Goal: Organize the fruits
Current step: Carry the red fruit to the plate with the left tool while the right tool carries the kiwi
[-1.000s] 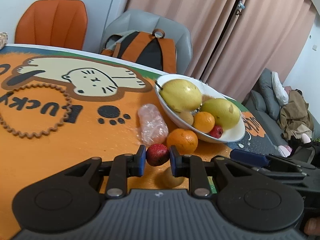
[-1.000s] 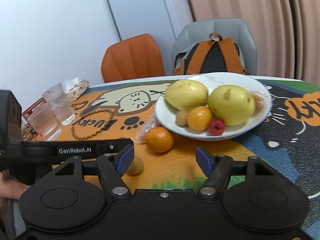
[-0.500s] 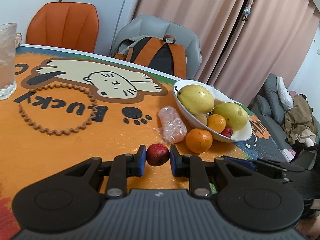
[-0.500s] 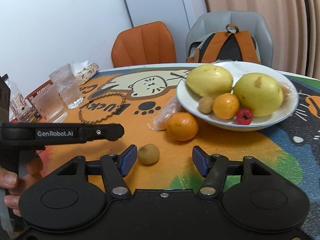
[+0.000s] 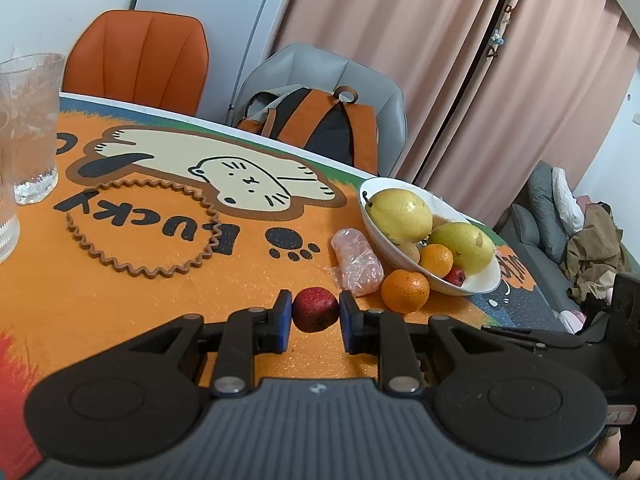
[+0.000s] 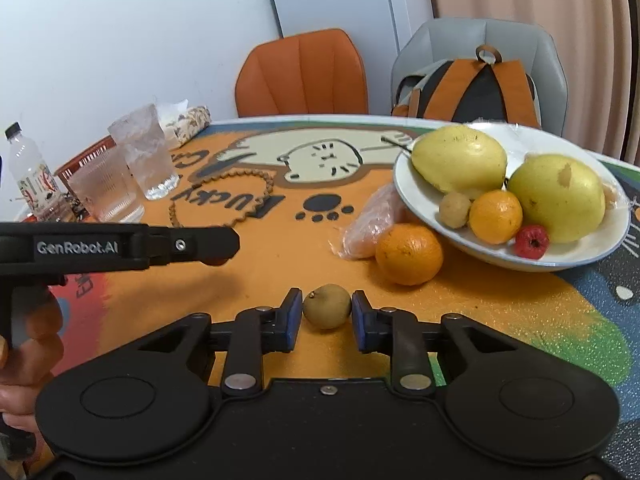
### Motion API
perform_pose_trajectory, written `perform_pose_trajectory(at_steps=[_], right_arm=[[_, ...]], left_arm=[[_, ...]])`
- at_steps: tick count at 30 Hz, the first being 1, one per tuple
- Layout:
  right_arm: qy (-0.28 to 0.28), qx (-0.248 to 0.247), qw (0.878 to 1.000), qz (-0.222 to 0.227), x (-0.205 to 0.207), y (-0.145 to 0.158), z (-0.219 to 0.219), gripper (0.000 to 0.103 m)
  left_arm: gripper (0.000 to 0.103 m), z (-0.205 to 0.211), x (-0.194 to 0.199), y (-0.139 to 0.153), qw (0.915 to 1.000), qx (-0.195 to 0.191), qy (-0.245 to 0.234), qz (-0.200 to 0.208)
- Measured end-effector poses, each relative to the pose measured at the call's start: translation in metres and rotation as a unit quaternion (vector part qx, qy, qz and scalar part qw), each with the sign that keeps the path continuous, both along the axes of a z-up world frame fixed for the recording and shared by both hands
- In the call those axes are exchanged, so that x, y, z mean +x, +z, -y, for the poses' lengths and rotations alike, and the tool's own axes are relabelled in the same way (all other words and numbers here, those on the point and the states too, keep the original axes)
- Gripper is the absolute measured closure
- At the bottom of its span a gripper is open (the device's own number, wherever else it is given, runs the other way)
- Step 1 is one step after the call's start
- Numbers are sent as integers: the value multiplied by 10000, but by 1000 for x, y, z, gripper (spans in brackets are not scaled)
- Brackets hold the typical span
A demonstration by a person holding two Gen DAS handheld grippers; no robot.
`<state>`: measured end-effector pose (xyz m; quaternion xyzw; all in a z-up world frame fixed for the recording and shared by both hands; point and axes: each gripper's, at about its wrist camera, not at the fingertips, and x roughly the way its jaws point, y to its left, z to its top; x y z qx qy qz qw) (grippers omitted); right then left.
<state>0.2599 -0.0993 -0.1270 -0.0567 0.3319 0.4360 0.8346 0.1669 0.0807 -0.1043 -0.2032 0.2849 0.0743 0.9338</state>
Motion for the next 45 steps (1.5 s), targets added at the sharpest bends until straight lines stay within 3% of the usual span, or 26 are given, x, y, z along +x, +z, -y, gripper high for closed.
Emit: perform_pose_trajectory(at_steps=[12, 25, 39, 45], right_arm=[[-561, 345, 9973, 329, 22, 42, 36, 78], [-1097, 604, 9908, 505, 62, 63, 65, 78], [-1195, 725, 9879, 673, 103, 83, 59, 78], [-1193, 727, 9879, 670, 121, 82, 50, 78]], left_arm=[[80, 6, 10, 18, 9997, 54, -117, 203], [80, 20, 48, 42, 9982, 215, -369, 423], [80, 26, 99, 73, 9949, 450, -591, 675], [80, 25, 120, 73, 9945, 485, -644, 669]])
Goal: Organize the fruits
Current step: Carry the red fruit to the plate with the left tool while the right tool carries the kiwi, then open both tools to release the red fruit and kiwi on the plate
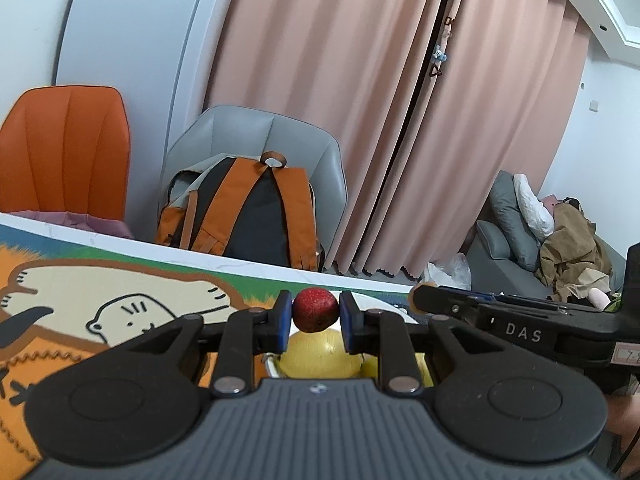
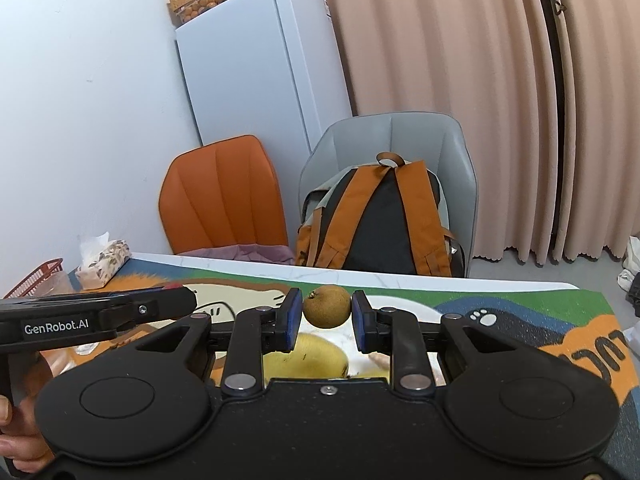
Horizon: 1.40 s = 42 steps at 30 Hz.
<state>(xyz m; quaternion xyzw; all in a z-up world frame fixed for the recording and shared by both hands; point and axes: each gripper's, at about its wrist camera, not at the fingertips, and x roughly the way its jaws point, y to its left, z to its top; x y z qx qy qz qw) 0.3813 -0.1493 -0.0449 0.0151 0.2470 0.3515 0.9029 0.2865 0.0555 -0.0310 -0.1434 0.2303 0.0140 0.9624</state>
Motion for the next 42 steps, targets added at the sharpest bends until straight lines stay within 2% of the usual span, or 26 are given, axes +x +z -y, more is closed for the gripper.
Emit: perform_pose_trajectory(at_steps=[8, 19, 21, 22, 26, 37, 38, 42], right_arm=[[-95, -44, 9997, -203, 25, -19, -2, 78], [-78, 53, 9986, -528, 37, -38, -2, 78], [-80, 17, 9983, -573, 38, -42, -5, 77], [-86, 14, 9982, -597, 39, -43, -5, 73], [-85, 138, 9976, -677, 41, -40, 2, 69], [-288, 260, 9969, -684, 50, -29, 24, 67], [-293, 255, 9969, -686, 50, -29, 24, 66], [-304, 282, 9966, -707, 52, -29, 26, 65]], left_arm=[[80, -4, 24, -10, 9999, 62, -42, -125], [80, -2, 49, -25, 9996, 66, -136, -234], [80, -2, 54, -27, 9995, 71, -162, -249], [80, -2, 56, -28, 9995, 79, -172, -259], [80, 1, 66, -31, 9992, 92, -223, -319], [80, 23, 94, -36, 9981, 123, -418, -430], [76, 25, 95, -37, 9982, 143, -377, -437], [75, 24, 95, -38, 9982, 75, -350, -487]])
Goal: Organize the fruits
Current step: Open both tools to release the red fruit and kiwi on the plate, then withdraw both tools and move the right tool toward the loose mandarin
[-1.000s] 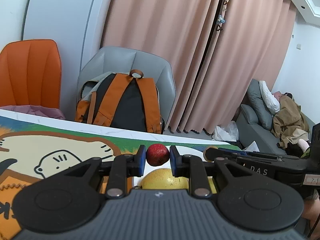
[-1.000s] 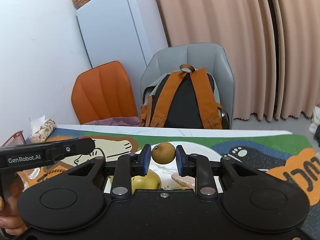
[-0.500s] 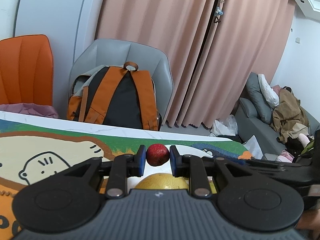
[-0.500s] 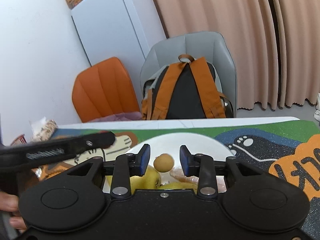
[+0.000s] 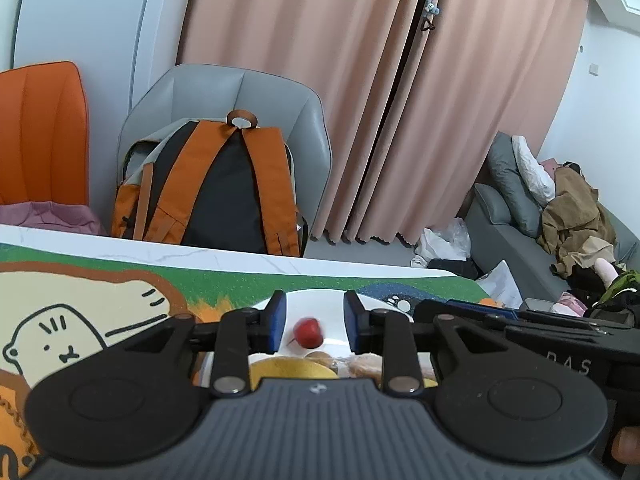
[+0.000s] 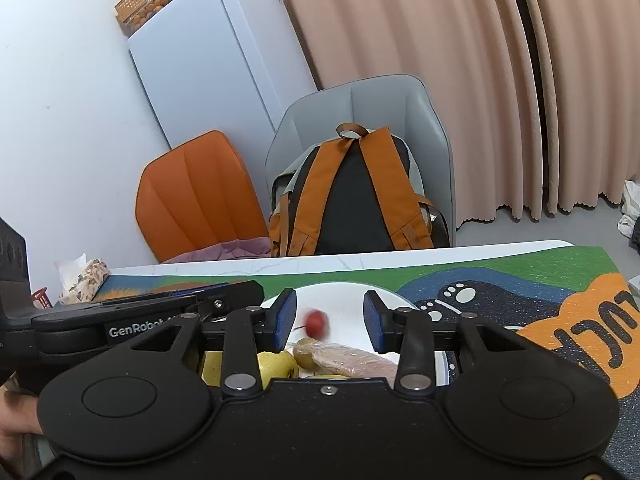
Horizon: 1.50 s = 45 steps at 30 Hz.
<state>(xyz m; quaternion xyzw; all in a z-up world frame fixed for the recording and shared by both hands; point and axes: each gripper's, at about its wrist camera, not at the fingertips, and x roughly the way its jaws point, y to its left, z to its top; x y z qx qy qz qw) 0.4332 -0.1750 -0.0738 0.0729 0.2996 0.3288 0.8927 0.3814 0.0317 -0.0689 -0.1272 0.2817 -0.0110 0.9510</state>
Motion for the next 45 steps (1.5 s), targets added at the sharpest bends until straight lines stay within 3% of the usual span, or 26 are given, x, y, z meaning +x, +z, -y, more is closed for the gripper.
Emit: perform_pose_trajectory(at_steps=[8, 15, 23, 32, 42, 45], right_arm=[[52, -31, 9999, 103, -5, 6, -1, 64], [139, -83, 9997, 163, -15, 15, -3, 58], [277, -38, 9994, 187, -38, 25, -2, 53], [185, -107, 9995, 231, -66, 32, 7, 45], [136, -117, 9996, 225, -101, 28, 11, 33], [121, -116, 9995, 259, -111, 28, 10, 23]], left_arm=[[70, -12, -22, 5, 9997, -22, 234, -52], [49, -21, -54, 16, 9990, 57, 443, -38], [40, -26, -78, 24, 9982, 55, 577, -153], [20, -22, -106, 31, 9980, 74, 619, -46], [18, -28, -134, 28, 9975, -54, 705, -67], [15, -30, -142, 26, 9975, -133, 685, -59]])
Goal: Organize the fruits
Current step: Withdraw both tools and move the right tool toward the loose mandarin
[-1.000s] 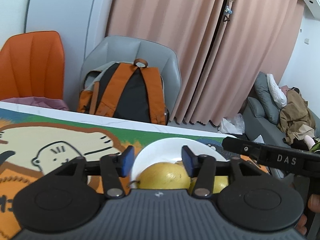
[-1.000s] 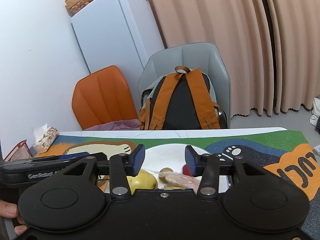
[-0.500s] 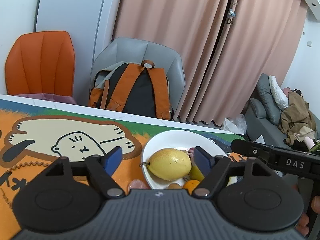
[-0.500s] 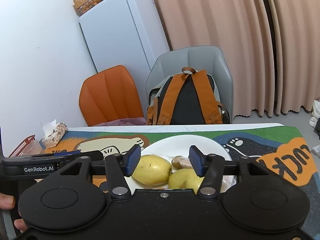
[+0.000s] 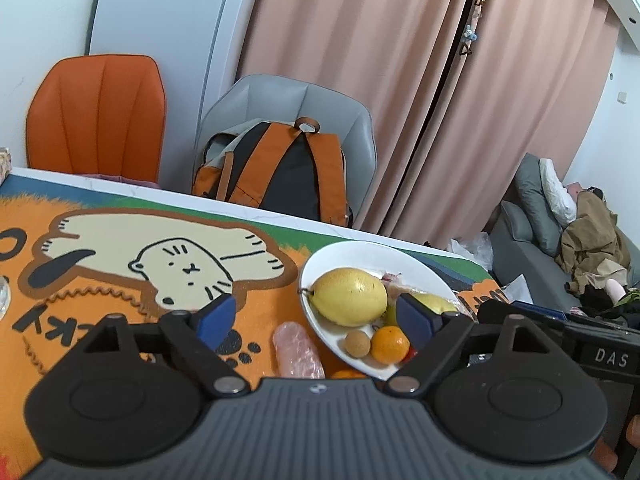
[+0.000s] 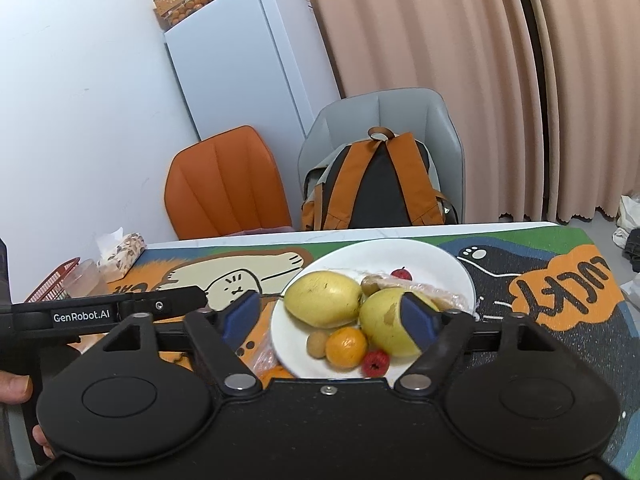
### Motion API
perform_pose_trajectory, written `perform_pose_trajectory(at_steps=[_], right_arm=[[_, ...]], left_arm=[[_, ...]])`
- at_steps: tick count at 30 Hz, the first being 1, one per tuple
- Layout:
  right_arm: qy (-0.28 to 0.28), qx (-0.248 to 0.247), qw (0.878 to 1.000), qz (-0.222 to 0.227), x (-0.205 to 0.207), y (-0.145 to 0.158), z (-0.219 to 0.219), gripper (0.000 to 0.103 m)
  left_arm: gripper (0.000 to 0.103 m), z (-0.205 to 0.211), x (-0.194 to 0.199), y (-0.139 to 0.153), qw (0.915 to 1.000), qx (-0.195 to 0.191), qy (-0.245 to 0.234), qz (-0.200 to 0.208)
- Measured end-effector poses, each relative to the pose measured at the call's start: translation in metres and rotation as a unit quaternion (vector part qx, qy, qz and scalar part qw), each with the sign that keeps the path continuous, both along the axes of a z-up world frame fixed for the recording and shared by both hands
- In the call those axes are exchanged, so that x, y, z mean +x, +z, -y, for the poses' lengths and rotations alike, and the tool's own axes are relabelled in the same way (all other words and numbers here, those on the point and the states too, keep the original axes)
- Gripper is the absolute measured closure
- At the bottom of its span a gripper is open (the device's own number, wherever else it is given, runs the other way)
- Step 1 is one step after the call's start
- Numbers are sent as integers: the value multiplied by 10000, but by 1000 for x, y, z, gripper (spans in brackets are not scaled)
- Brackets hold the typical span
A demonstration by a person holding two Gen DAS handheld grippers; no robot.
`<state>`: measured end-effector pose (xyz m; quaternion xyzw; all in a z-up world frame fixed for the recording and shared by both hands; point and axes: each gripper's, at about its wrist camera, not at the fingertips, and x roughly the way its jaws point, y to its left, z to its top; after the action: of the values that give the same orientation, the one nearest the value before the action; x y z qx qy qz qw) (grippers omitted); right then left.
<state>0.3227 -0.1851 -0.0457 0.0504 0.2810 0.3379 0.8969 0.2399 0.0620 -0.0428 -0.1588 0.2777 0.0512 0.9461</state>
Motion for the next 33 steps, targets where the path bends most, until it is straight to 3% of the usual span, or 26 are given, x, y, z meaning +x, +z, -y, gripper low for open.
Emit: perform_pose_trajectory(at_steps=[13, 21, 33], right_arm=[[-120, 35, 9999, 55, -30, -9, 1, 0], [-134, 19, 9999, -30, -44, -25, -6, 1], [-72, -69, 9994, -336, -48, -49, -27, 15]], left_arm=[[5, -3, -22, -15, 9999, 49, 35, -161], [5, -7, -33, -24, 9997, 36, -34, -220], [5, -22, -42, -37, 9994, 52, 19, -329]])
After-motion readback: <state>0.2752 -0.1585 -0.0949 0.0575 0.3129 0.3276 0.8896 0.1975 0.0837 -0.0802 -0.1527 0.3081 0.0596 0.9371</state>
